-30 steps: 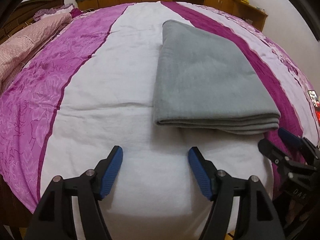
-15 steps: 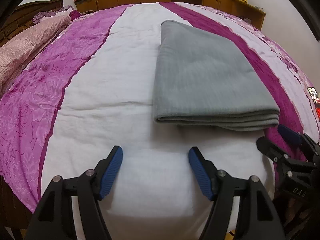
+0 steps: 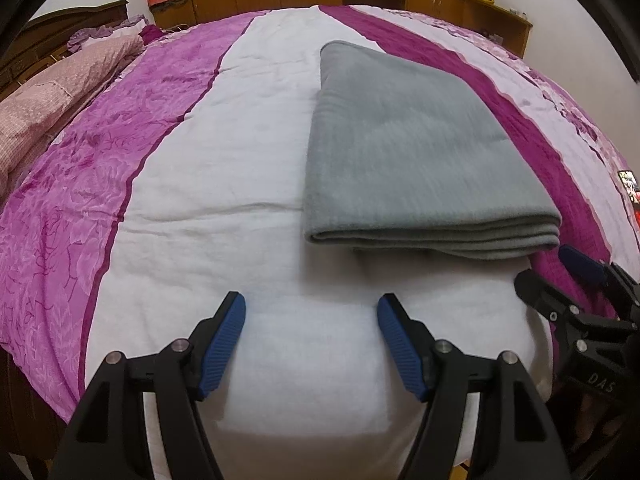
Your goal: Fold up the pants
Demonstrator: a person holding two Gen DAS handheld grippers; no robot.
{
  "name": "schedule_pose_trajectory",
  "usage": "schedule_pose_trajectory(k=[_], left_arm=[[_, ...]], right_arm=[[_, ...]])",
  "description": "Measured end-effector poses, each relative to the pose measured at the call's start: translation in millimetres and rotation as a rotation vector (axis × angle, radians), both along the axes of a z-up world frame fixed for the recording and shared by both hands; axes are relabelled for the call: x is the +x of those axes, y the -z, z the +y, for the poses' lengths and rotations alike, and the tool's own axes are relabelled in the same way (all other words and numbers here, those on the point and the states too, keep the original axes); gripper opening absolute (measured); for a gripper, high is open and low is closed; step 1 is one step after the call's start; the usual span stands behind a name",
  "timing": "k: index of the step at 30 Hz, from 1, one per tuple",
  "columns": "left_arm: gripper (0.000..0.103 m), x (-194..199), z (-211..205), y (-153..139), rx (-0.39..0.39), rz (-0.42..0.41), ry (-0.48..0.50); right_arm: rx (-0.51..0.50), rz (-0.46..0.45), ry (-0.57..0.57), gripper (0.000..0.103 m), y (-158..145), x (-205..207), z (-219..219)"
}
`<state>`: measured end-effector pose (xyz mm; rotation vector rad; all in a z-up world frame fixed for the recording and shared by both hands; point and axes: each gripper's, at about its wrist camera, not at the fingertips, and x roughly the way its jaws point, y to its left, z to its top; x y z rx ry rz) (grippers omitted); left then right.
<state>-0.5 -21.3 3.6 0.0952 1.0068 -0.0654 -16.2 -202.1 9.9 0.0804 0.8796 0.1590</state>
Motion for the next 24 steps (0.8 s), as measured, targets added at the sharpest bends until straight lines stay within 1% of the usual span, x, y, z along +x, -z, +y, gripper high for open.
schedule_pose_trajectory(k=[10,24], left_arm=[[0.072,-1.0,-1.3,0.3,0.012,0.001,0.002],[0.072,-0.8,-0.3,0.0,0.011,0.011,0.004]], right_arm=[[0.0,0.0,0.0,0.083,0.0,-0.1,0.1],[0.0,-0.001,0.0,0.083,0.2,-0.2,0.2]])
